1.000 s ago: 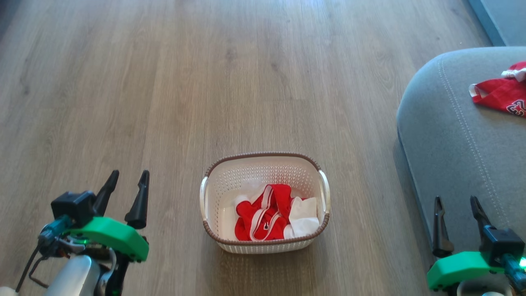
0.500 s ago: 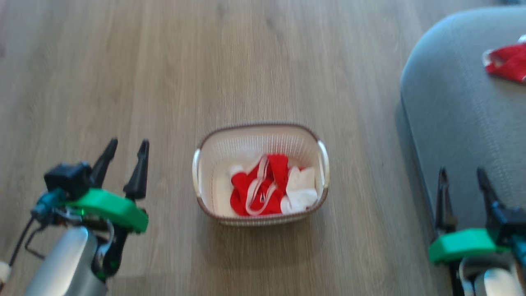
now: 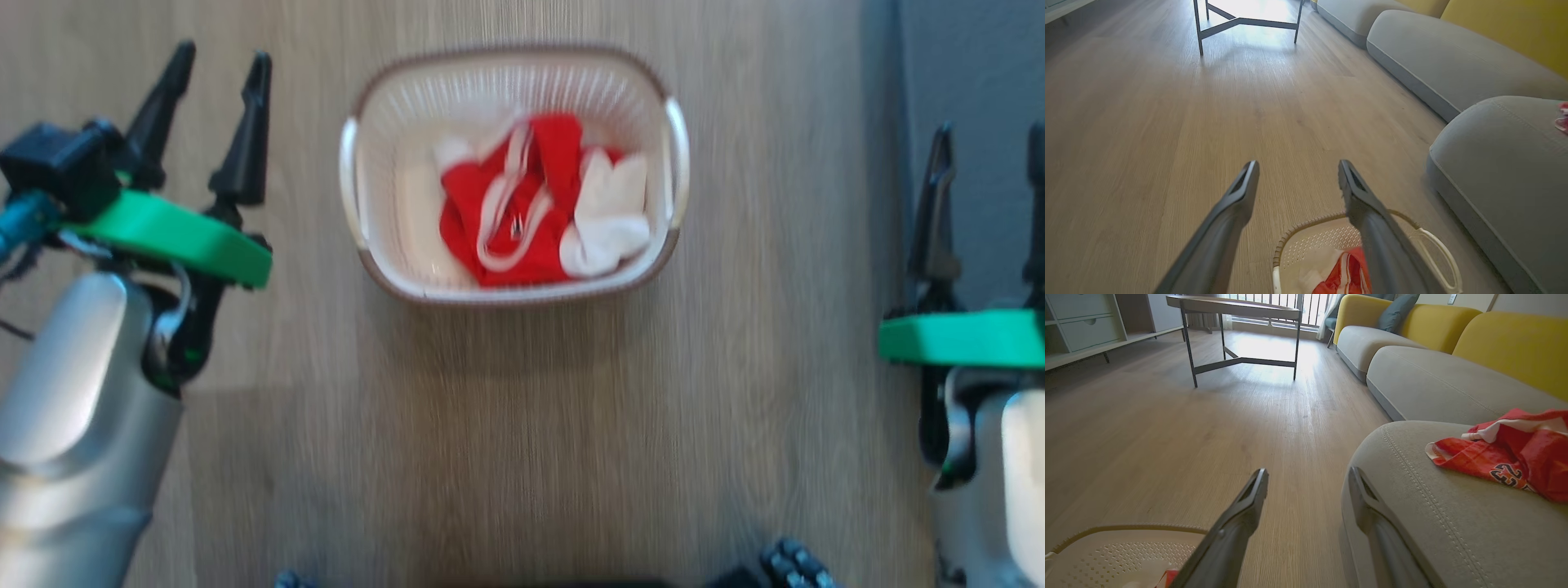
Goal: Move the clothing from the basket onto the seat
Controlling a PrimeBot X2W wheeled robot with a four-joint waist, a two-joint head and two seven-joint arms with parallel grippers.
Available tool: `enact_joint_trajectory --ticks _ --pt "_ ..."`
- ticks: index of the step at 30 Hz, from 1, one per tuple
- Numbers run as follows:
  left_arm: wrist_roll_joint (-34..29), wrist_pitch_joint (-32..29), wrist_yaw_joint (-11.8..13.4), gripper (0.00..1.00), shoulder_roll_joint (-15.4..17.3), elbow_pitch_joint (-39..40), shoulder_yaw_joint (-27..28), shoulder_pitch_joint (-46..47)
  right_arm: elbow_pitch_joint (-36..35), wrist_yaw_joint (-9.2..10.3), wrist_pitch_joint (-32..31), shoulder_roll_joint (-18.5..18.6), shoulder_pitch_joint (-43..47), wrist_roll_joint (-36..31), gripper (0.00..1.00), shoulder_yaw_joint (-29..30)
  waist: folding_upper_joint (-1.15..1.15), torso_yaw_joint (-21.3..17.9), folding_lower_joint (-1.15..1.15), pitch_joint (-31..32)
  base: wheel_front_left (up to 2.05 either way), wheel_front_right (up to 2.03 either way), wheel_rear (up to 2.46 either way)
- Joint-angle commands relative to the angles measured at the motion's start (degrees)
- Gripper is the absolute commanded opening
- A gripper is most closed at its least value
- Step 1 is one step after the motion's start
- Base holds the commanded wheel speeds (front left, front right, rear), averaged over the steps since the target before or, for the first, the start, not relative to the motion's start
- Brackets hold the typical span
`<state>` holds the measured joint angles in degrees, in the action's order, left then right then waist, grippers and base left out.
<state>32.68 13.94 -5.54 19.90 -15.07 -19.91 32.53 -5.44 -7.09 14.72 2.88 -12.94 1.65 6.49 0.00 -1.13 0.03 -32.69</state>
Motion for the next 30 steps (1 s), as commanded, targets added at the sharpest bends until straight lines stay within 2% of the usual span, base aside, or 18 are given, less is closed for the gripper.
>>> enact_joint_trajectory --ticks 1,7,12,22,30 --pt "-0.74 -0.17 -0.34 1.00 3.03 1.68 1.70 2.30 -2.23 -0.40 0.28 0.02 -0.80 0.38 1.00 -1.11 0.00 -1.10 -0.03 -9.11 0.00 0.00 0.00" --pt "-1.49 -1.08 -0.50 1.00 4.22 2.48 1.69 7.30 -3.43 -0.40 0.28 0.01 -5.10 1.82 1.00 -1.76 0.00 -3.13 -0.03 -16.46 0.00 0.00 0.00" --pt "-2.34 -1.59 -0.64 1.00 4.75 2.49 0.75 8.99 -3.61 -0.40 0.28 0.00 -7.35 3.01 1.00 -1.95 0.00 -4.47 -0.03 -19.61 0.00 0.00 0.00" --pt "-3.28 -2.27 -0.78 1.00 4.50 1.34 -1.38 10.19 -2.37 -0.40 0.28 0.00 -8.33 4.82 1.00 -2.58 0.00 -6.52 -0.03 -18.64 0.00 0.00 0.00" --pt "-5.96 -9.09 -0.68 1.00 1.68 1.37 -7.64 13.87 -2.95 -0.40 0.28 0.00 -7.41 6.33 1.00 -3.40 0.00 -9.28 -0.03 -17.77 0.00 0.00 0.00"
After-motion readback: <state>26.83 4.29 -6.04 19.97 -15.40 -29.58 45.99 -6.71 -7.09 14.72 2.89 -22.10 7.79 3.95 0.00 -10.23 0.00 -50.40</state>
